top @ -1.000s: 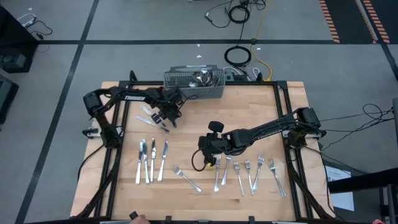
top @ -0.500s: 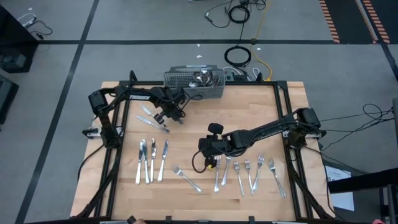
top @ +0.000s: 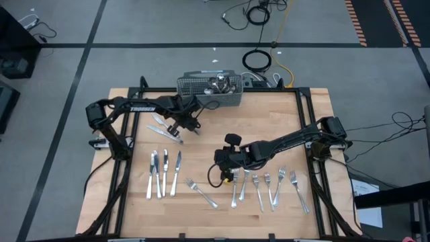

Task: Sort silverware
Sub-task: Put the silver knife into the gray utensil holder

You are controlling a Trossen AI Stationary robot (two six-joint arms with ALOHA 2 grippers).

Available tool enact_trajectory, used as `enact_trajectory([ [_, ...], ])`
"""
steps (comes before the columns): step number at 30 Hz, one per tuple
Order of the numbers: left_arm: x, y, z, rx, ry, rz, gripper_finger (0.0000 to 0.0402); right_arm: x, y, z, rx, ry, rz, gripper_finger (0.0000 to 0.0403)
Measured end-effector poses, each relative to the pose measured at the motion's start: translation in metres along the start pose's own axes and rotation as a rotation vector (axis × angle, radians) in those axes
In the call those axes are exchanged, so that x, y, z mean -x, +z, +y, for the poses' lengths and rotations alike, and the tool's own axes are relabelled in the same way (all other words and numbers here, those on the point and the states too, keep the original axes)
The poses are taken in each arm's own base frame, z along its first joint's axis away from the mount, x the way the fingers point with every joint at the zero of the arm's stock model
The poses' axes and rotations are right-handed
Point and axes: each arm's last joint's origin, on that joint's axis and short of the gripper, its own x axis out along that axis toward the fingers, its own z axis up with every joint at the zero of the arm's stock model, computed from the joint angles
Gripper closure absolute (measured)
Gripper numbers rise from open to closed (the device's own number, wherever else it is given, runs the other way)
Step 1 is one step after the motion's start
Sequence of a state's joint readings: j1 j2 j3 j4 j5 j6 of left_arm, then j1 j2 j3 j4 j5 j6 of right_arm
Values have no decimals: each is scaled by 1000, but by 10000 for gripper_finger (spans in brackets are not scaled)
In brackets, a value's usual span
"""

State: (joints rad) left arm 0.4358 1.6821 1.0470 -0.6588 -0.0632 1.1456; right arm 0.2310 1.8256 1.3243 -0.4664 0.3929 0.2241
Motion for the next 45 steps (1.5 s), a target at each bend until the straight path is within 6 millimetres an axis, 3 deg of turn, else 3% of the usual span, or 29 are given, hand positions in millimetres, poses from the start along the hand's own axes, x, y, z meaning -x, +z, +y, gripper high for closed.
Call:
enact_trajectory([
  [5, 4, -3, -1, 154, 7, 44, 390, -1, 5, -5, 85, -67, -47, 322],
  [8, 25, -6, -5, 287, 27, 14, 384, -7, 11, -22, 101, -151, -68, 307],
  [13, 89, -9, -16, 467, 148, -197, 397, -21, 23, -51, 51, -180, -135, 259],
  [18, 164, -19, -38, 589, 365, -479, 394, -57, 32, -70, -22, -69, -247, 218],
  [22, 213, -27, -63, 616, 490, -727, 393, -98, 26, -71, -17, -96, -302, 210],
  [26, 242, -34, -88, 641, 541, -897, 393, -133, 14, -66, 31, -215, -321, 211],
  [30, 256, -38, -106, 654, 524, -993, 392, -153, 6, -68, -47, -219, -358, 203],
  [35, 262, -38, -115, 628, 507, -1038, 392, -159, 9, -83, -163, -231, -421, 191],
  [41, 261, -36, -116, 615, 491, -1043, 392, -156, 36, -96, -194, -220, -475, 188],
  [45, 262, -35, -117, 608, 486, -1048, 392, -168, 51, -95, -151, -232, -450, 188],
])
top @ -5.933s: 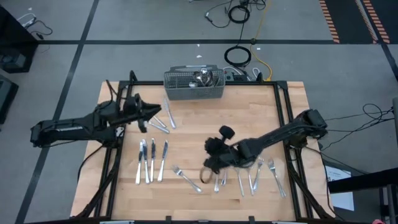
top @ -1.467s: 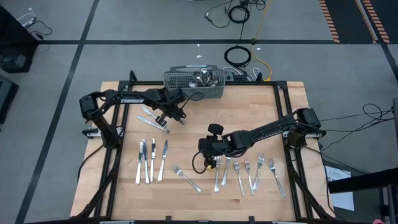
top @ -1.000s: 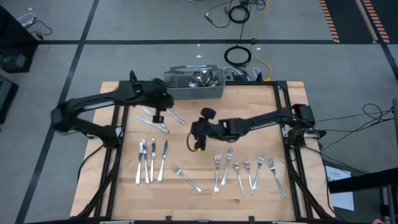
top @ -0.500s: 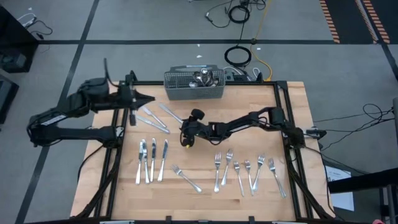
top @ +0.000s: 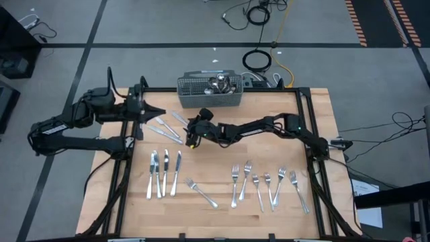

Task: Sort silverware
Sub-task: Put the silver knife into the gray utensil holder

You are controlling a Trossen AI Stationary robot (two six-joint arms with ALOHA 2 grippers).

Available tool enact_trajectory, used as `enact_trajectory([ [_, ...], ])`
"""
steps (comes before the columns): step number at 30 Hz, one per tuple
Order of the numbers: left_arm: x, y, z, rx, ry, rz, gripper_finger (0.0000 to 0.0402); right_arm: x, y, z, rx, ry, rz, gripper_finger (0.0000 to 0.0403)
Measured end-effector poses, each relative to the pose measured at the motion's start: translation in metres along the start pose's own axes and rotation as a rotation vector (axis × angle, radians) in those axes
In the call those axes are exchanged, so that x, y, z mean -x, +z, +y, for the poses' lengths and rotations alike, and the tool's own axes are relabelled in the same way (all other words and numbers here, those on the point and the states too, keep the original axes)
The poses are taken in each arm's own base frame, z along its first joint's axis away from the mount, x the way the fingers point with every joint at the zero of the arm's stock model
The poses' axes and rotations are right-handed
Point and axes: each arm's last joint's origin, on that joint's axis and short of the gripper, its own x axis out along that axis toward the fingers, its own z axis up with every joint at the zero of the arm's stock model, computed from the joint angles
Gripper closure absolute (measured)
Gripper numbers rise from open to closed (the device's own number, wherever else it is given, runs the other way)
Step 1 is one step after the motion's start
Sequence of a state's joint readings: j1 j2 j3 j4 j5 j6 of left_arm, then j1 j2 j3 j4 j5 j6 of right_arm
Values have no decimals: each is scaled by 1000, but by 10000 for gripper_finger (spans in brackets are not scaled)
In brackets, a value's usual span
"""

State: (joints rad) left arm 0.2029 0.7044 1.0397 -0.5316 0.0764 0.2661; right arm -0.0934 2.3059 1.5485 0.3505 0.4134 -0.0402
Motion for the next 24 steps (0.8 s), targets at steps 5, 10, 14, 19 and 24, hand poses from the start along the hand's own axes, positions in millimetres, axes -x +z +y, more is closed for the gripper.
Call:
enact_trajectory([
  [5, 3, 1, -1, -3, 0, -13, 392, -24, -5, 3, -19, -11, 44, 188],
  [10, 13, 2, 0, -5, 30, -37, 392, -44, -4, 0, -42, -32, 94, 188],
  [14, 22, 3, -1, -7, 38, -66, 392, -53, -9, -6, -89, -47, 158, 188],
  [19, 33, 4, -1, -9, 47, -99, 391, -57, -18, -16, -140, -66, 217, 188],
  [24, 42, 4, -2, -12, 54, -124, 391, -59, -23, -25, -205, -40, 275, 189],
])
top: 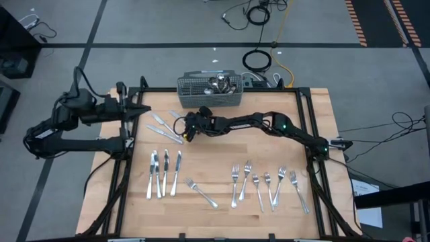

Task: Sort silverware
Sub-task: Put the silver knife into the gray utensil holder

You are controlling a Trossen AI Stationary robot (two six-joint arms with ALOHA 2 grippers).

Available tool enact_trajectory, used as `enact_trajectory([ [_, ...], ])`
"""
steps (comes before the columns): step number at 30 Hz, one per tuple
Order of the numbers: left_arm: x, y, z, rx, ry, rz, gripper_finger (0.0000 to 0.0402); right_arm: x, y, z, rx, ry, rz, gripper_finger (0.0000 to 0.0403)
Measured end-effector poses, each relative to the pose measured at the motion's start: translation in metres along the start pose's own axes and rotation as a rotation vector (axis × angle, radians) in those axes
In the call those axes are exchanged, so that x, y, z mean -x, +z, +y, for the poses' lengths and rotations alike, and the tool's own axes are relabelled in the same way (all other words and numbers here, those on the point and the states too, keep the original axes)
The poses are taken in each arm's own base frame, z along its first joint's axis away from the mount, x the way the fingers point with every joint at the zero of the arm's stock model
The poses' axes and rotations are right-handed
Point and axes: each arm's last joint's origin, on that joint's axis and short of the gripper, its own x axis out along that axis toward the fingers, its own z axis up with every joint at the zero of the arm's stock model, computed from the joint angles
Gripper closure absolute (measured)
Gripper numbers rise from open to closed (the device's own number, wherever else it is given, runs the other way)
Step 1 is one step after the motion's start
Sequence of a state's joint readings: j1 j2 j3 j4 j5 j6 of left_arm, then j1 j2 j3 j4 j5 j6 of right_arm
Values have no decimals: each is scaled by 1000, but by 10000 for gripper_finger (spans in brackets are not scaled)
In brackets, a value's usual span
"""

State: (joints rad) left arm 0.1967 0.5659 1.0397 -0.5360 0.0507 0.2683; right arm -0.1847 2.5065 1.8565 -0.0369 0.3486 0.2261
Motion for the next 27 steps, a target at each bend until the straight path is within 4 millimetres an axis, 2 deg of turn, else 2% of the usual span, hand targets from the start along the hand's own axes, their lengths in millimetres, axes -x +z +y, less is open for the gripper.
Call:
enact_trajectory([
  [9, 6, -2, -1, -9, -3, 6, 391, -16, -20, 1, -29, 60, 54, 223],
  [11, 6, -2, -1, -8, -5, 13, 391, -19, -24, 1, -47, 74, 75, 255],
  [16, 6, -2, -1, -4, -6, 13, 391, -18, -28, 6, -53, 87, 90, 378],
  [23, 6, -2, -1, -1, -5, 13, 391, -15, -29, 12, -71, 84, 92, 393],
  [27, 7, -2, -1, -1, -3, 9, 391, -7, -23, 16, -56, 74, 72, 395],
])
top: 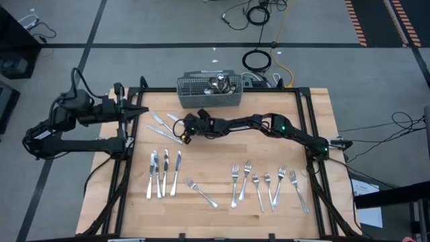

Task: Sort silverware
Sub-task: Put the silver knife into the gray utensil holder

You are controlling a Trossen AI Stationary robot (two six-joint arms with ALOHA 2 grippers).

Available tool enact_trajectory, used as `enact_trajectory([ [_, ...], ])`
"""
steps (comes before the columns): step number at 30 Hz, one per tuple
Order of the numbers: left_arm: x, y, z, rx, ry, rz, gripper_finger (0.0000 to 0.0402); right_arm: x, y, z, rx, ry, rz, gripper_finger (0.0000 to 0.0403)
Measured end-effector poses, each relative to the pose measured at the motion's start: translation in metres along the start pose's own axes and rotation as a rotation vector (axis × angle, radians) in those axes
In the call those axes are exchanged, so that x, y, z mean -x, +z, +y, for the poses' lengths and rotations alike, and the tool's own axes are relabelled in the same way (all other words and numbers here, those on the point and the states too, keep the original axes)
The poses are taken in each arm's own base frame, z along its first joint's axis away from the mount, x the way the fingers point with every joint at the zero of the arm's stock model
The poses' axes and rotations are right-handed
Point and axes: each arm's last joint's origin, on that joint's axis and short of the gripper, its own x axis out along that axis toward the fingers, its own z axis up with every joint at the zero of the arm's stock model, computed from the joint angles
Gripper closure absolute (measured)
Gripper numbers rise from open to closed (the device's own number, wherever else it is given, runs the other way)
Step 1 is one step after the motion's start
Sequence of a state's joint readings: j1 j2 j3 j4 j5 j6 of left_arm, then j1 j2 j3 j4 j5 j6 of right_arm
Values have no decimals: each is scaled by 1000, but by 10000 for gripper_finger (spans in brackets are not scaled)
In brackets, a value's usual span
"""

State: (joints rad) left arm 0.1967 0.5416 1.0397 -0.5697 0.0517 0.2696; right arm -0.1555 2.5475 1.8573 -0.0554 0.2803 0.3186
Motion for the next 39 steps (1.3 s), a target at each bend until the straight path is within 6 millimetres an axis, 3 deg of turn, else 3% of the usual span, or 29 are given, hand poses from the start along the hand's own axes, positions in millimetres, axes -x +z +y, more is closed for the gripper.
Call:
enact_trajectory([
  [17, 16, -1, -1, -1, 13, -18, 391, 36, 39, 8, 65, 44, -112, 398],
  [22, 20, -5, -1, 1, 32, 15, 391, 35, 40, 5, 107, 116, -86, 399],
  [25, 20, -5, -1, 1, 33, 11, 391, 34, 41, 2, 99, 196, -65, 367],
  [33, 20, -5, -1, 1, 32, 10, 391, 33, 44, -1, 113, 118, -107, 230],
  [39, 20, -5, -1, 1, 32, 11, 391, 14, 19, 3, 102, 97, -49, 203],
])
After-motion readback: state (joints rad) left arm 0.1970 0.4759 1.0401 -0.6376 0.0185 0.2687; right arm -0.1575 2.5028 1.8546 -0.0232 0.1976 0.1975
